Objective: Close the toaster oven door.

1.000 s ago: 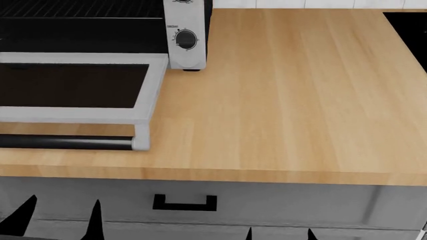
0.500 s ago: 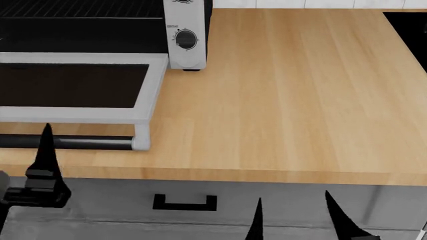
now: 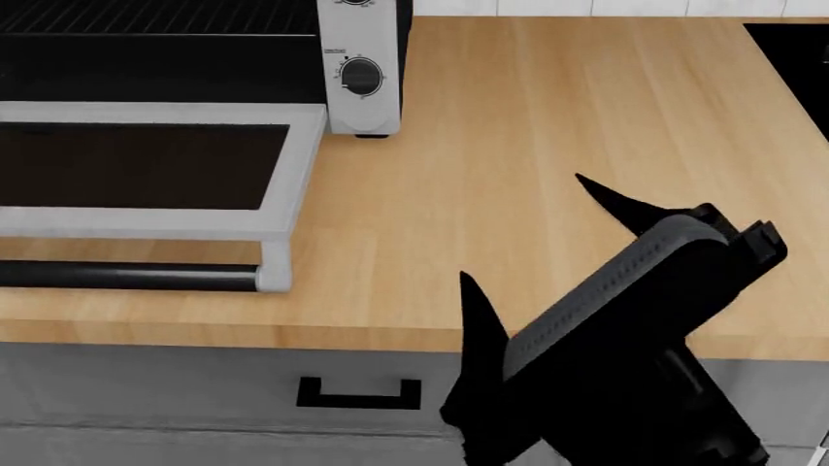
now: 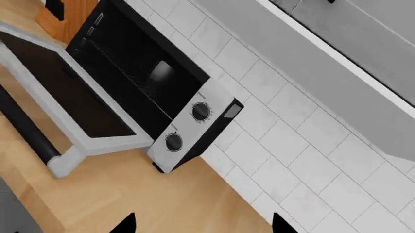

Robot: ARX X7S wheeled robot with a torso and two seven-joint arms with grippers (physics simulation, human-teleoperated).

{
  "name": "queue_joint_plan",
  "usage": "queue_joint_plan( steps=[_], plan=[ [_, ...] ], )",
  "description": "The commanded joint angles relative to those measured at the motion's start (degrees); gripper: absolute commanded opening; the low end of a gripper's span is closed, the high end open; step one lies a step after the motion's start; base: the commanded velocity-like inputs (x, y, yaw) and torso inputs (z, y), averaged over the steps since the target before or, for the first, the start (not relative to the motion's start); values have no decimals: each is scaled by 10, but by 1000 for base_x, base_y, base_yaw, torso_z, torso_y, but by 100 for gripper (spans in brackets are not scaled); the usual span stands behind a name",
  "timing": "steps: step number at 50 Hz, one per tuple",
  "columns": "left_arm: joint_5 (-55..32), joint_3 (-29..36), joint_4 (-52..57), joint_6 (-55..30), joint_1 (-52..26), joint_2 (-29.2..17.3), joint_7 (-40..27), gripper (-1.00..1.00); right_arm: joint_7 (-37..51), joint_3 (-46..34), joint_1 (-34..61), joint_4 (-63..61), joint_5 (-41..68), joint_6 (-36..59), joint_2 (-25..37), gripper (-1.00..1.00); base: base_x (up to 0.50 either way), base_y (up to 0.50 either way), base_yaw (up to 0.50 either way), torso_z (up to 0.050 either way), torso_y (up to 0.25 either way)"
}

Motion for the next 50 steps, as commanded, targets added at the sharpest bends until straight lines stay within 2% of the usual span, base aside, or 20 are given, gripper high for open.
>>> queue_joint_plan(
  steps=[1, 6, 16, 28, 32, 39, 43, 50],
  plan=[
    [-32, -3, 22, -85, -108, -23, 13, 100, -136, -50, 131, -20, 19, 39, 117, 100, 0, 0, 0, 0, 0],
    [-41, -6, 21, -91, -112, -23, 20, 100, -177, -65, 149, -12, 20, 30, 157, 100, 0, 0, 0, 0, 0],
    [-63, -27, 25, -121, -141, -14, 25, 100, -193, -97, 190, -22, 11, 72, 160, 100, 0, 0, 0, 0, 0],
    [-64, -22, 18, -103, -121, -4, 21, 100, -188, -98, 174, -18, 8, 60, 170, 100, 92, 452, 0, 0, 0],
    [-80, -40, 20, -113, -119, 20, 22, 100, -188, -94, 172, -22, 10, 65, 171, 100, 111, 464, 0, 0, 0],
    [-80, -36, 17, -101, -107, 18, 23, 100, -190, -98, 175, -21, 12, 69, 169, 100, 111, 464, 0, 0, 0],
    [-77, -32, 14, -93, -100, 17, 21, 100, -190, -74, 171, -22, 29, 75, 159, 100, 0, 0, 0, 0, 0],
    [-77, -29, 14, -89, -95, 16, 19, 100, -186, -90, 168, -18, 17, 70, 165, 100, 115, 0, 0, 0, 0]
  ],
)
